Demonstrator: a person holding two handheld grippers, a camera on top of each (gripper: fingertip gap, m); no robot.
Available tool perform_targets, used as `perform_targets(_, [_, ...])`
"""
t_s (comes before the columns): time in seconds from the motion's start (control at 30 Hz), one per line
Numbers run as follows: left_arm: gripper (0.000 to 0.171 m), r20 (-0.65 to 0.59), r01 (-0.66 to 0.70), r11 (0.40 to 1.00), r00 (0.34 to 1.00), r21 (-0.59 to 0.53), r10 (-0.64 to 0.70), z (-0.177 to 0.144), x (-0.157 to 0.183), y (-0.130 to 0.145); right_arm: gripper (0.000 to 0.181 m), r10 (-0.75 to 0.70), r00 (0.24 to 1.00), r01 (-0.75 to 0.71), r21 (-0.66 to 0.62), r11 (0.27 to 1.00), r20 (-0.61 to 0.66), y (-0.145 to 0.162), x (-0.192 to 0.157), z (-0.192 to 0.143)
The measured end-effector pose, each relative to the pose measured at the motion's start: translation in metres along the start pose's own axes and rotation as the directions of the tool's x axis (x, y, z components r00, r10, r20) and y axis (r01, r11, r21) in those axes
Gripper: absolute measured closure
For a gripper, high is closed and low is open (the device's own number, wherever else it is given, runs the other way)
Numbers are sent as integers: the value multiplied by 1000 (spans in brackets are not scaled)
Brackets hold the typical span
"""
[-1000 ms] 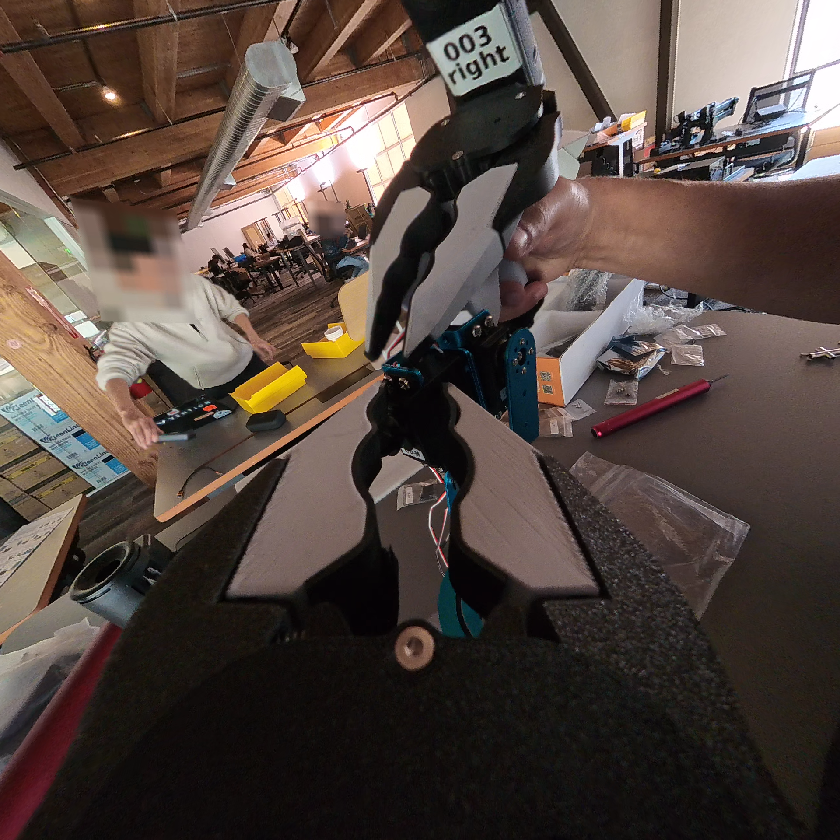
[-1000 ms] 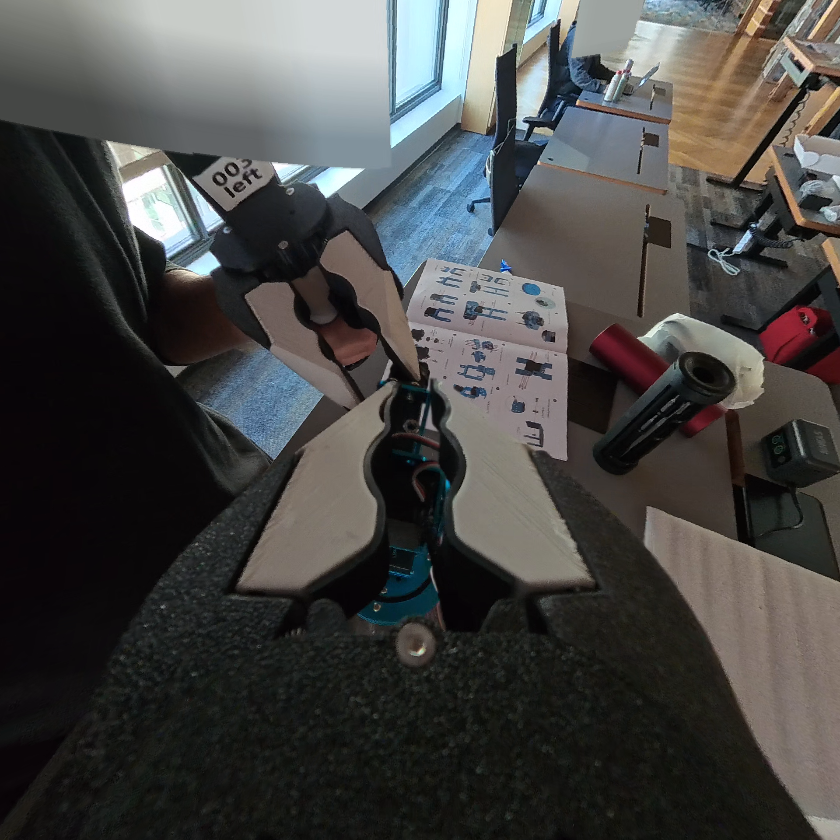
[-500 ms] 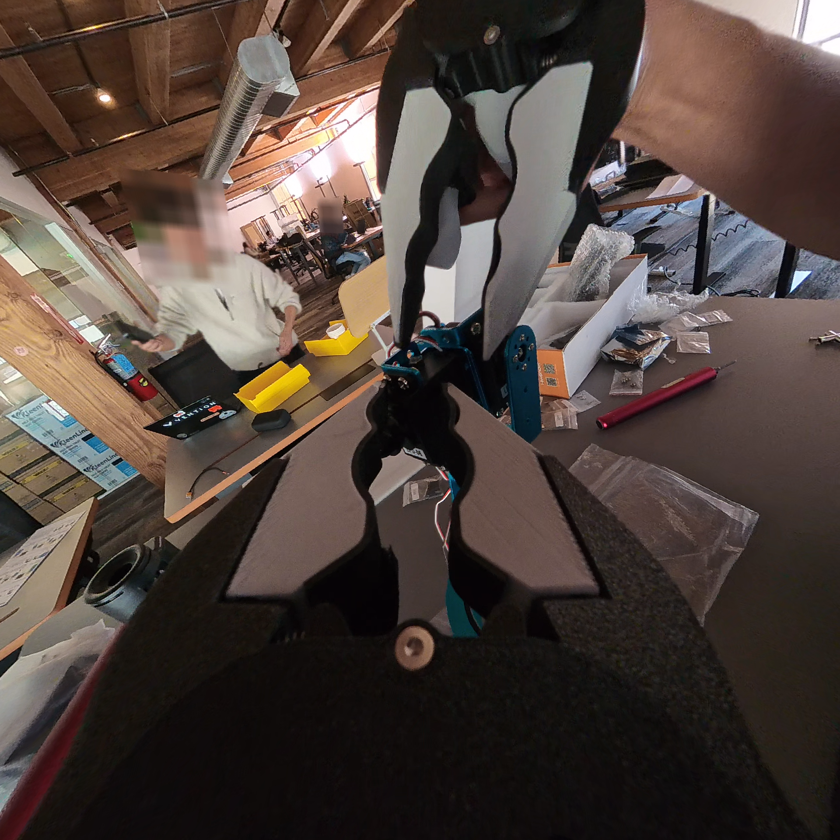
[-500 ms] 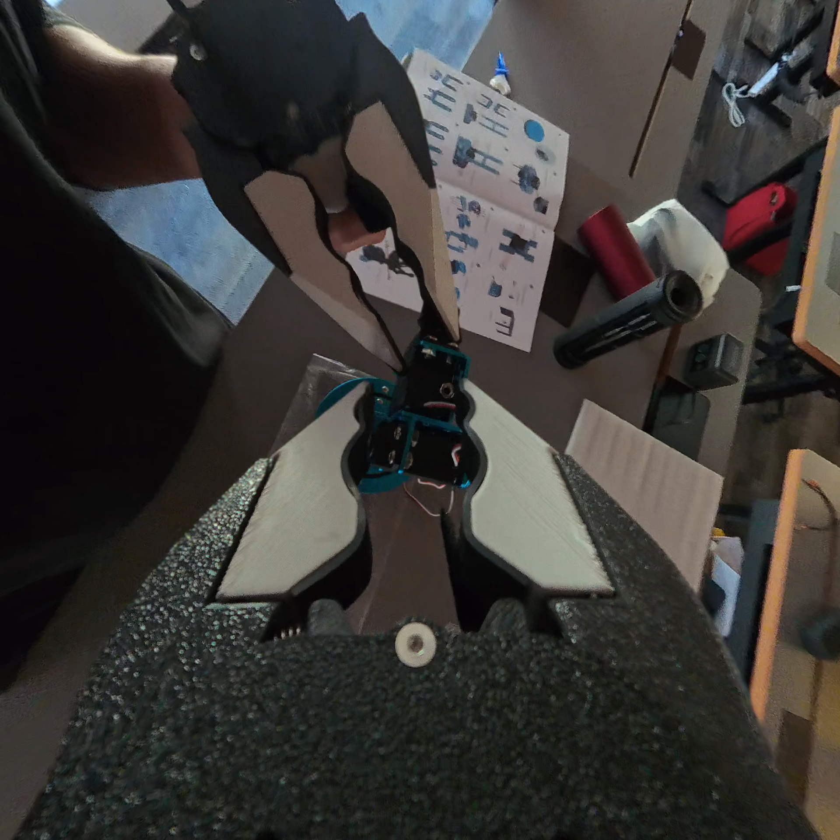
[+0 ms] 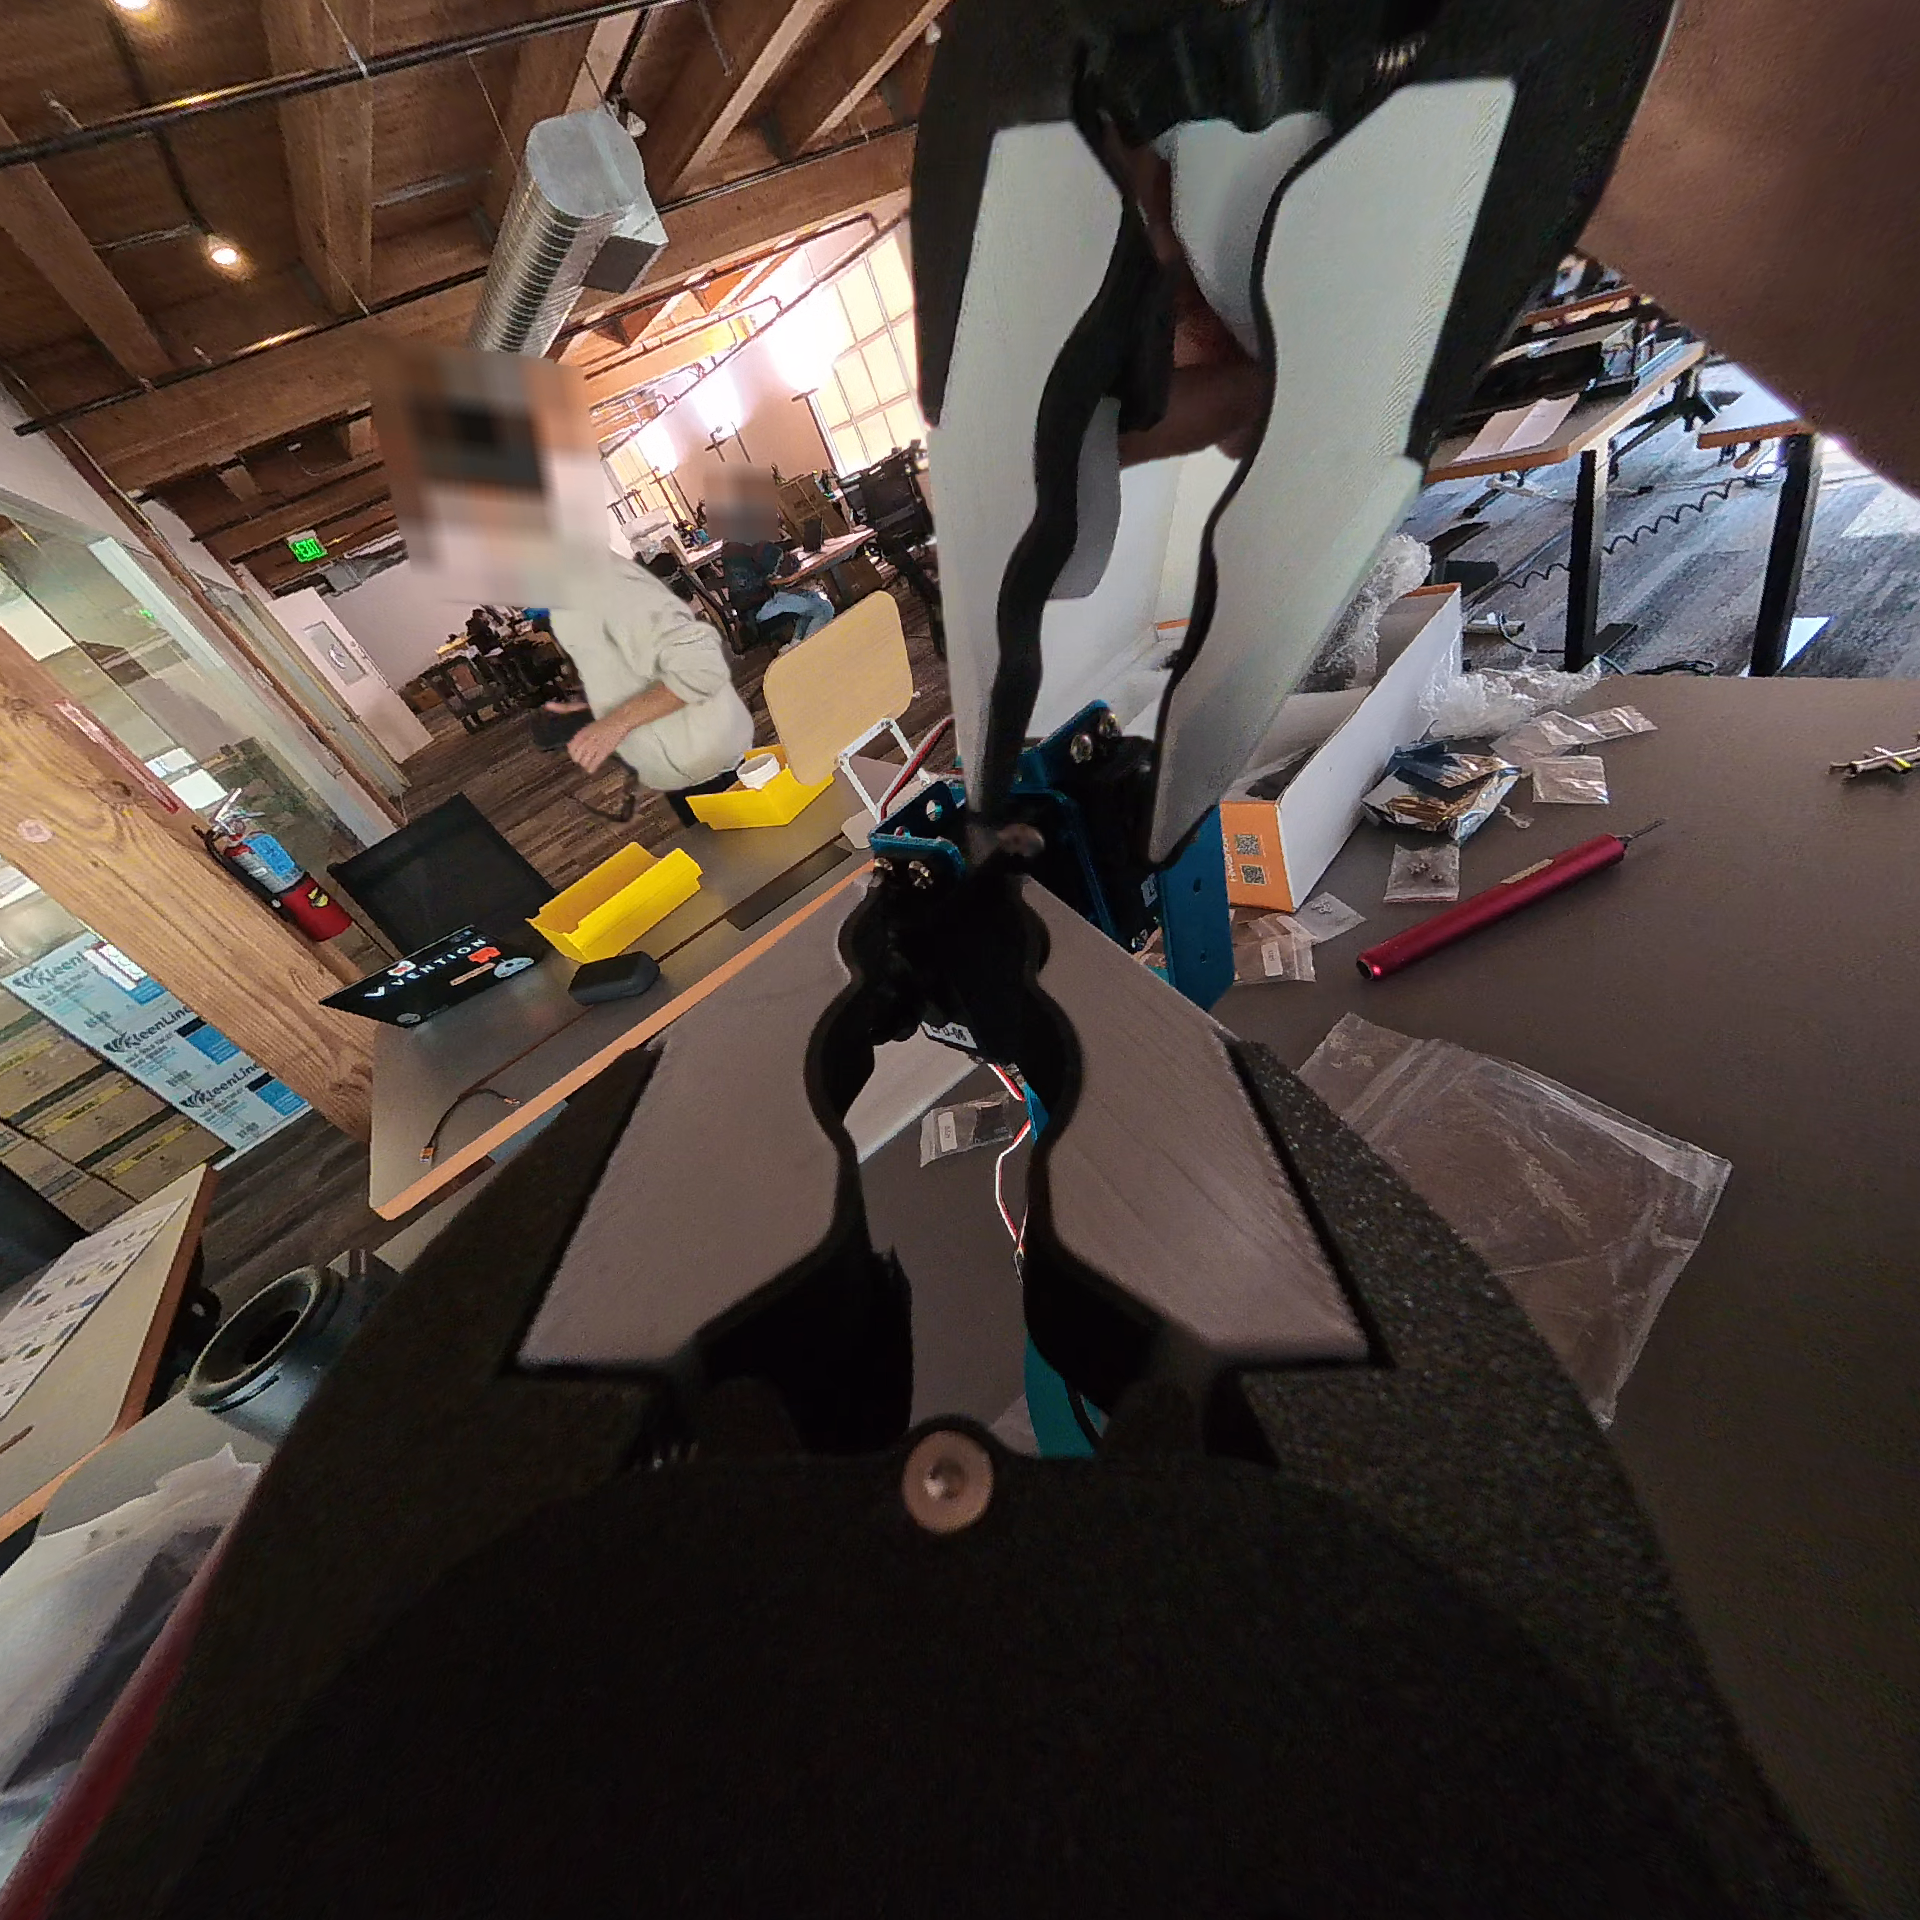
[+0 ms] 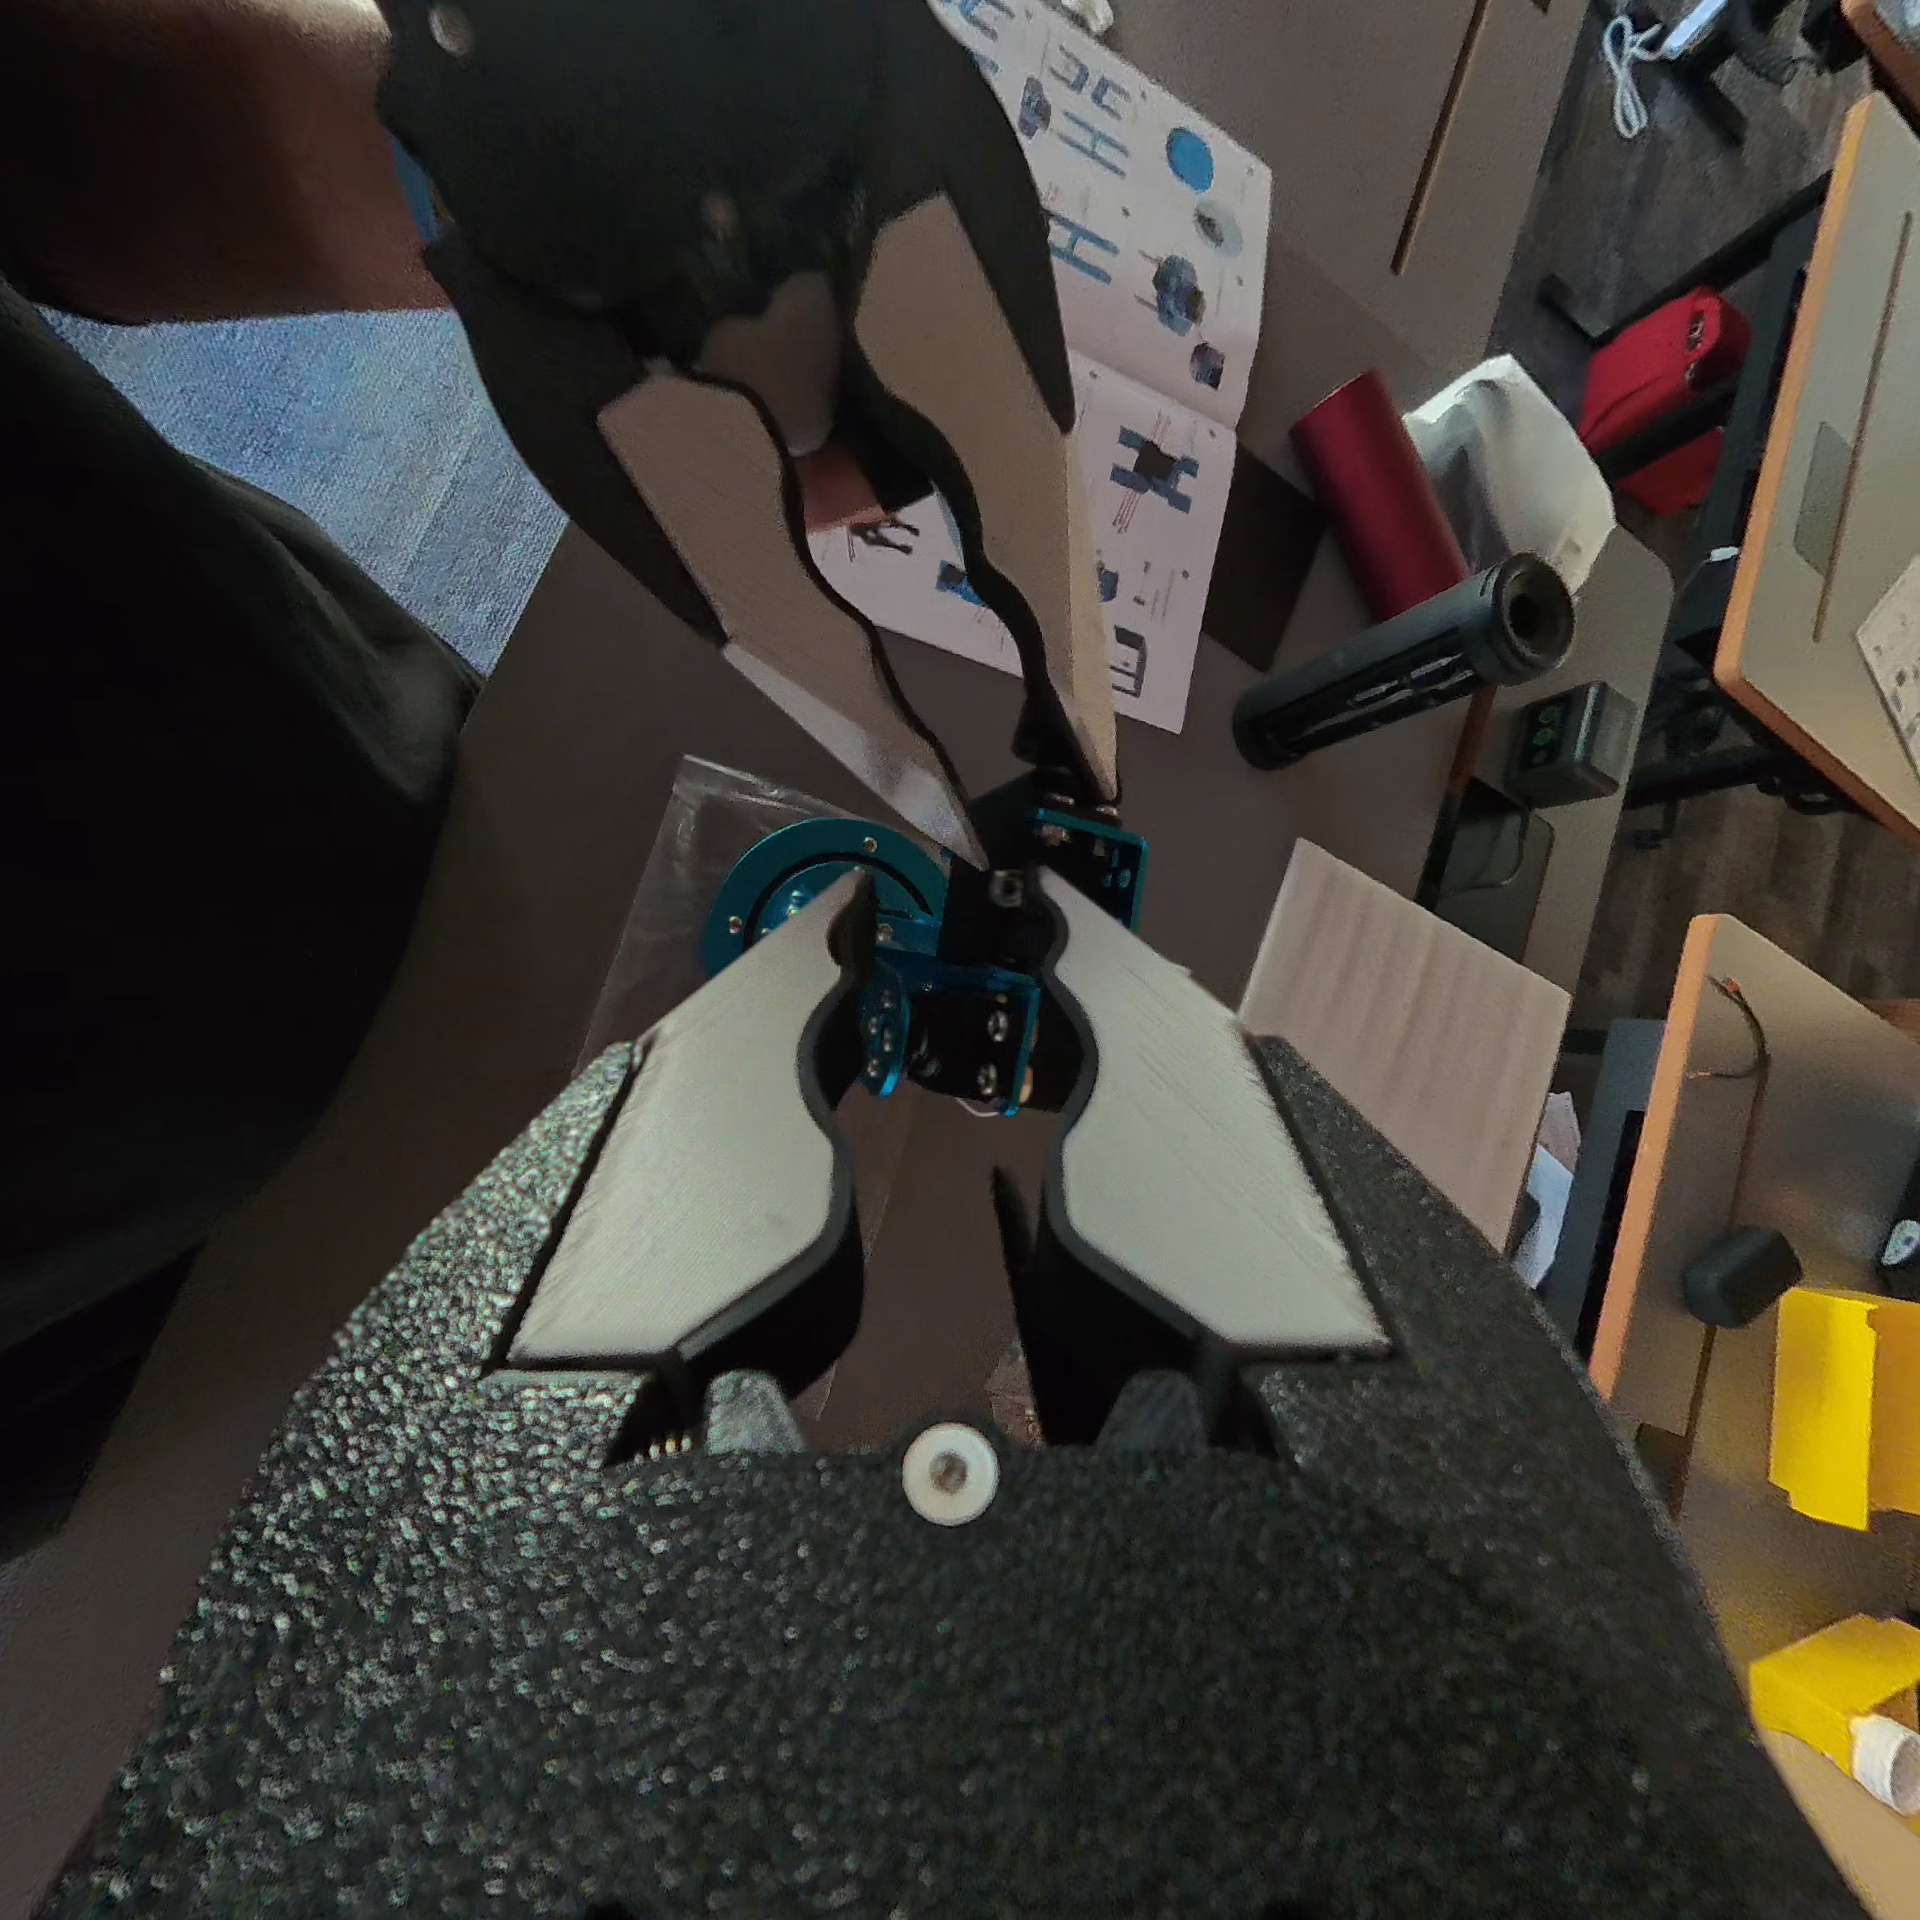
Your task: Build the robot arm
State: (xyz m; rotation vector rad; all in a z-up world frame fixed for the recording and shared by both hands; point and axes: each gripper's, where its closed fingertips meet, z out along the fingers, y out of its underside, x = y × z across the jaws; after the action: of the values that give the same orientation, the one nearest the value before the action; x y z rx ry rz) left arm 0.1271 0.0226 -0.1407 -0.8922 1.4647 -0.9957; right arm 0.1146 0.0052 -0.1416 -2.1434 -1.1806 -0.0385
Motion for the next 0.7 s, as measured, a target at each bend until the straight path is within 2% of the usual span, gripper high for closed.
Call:
perform_targets(0.27, [151, -9, 6, 1000, 1000, 13, -6, 0, 0, 0, 155, 12, 996, -15, -36, 999, -85, 6, 8, -3])
perform_targets(0.33, [151, -19, 12, 1000, 1000, 19, -12, 0, -1, 0, 156, 47, 995, -46, 14, 999, -93, 2, 5, -12])
perform_targets(0.43, [152, -40, 28, 999, 999, 28, -27, 0, -1, -1, 158, 165, 978, -142, 174, 974, -125, 4, 0, -33])
perform_targets(0.5, [152, -54, 46, 998, 998, 32, -44, -1, -1, -1, 158, 295, 942, -241, 287, 927, -162, 22, -4, -43])
perform_targets(0.57, [152, -63, 70, 997, 996, 44, -67, -2, -2, -3, 158, 448, 884, -374, 373, 849, -132, 49, -18, -42])
perform_targets(0.63, [152, -85, 107, 992, 991, 63, -102, -3, -2, -7, 155, 563, 816, -488, 368, 791, -128, 86, -40, -26])
perform_targets(0.7, [152, -107, 118, 990, 988, 74, -110, -3, -1, -12, 156, 626, 768, -568, 309, 763, -134, 124, -72, -2])
